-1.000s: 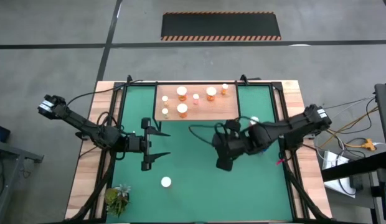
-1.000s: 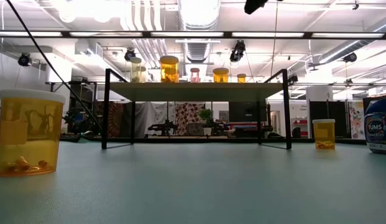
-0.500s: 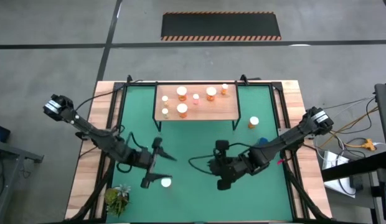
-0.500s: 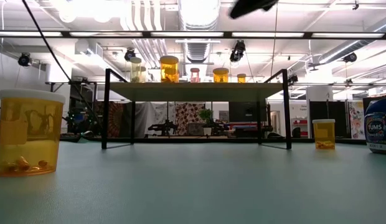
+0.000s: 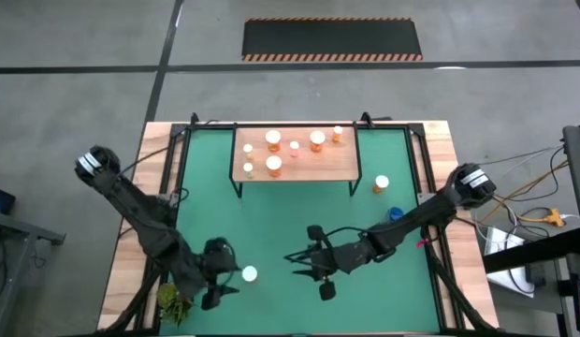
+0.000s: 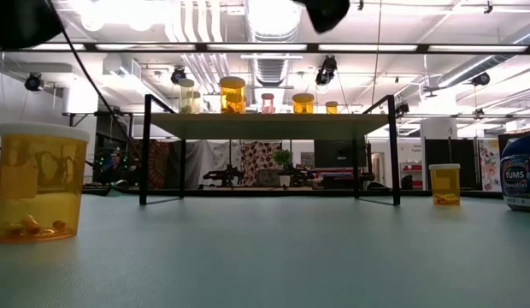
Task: Pick and place medicine bottles onto shelf by color
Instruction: Put the big orange pill bottle on the shelf
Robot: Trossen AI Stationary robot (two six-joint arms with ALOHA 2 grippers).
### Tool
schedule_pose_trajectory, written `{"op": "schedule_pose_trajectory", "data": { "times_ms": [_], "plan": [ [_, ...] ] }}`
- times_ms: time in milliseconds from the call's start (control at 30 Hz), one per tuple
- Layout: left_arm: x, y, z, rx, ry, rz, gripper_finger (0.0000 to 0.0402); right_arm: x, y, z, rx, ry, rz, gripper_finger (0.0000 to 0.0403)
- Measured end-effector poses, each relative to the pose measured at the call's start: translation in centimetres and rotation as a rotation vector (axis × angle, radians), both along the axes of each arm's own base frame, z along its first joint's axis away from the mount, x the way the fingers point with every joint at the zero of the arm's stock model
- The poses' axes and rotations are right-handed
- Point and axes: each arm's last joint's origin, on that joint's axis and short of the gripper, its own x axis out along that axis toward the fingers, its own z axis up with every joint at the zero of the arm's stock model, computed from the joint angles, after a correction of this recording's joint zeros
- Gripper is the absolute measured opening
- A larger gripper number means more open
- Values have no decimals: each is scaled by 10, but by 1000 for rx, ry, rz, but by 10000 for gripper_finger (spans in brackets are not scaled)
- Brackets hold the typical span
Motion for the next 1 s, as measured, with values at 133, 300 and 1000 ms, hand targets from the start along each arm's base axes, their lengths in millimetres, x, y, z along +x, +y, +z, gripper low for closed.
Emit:
{"op": "schedule_pose_trajectory", "data": {
  "times_ms": [133,300,1000],
  "plan": [
    [3,-10,-23,-12,150,-12,270,10,5,-15,13,-1,-13,169],
    [10,-18,-47,35,232,-22,270,28,12,-30,16,20,-23,229],
    [21,-21,-70,129,187,44,270,119,19,-100,8,74,-92,297]
  ]
}}
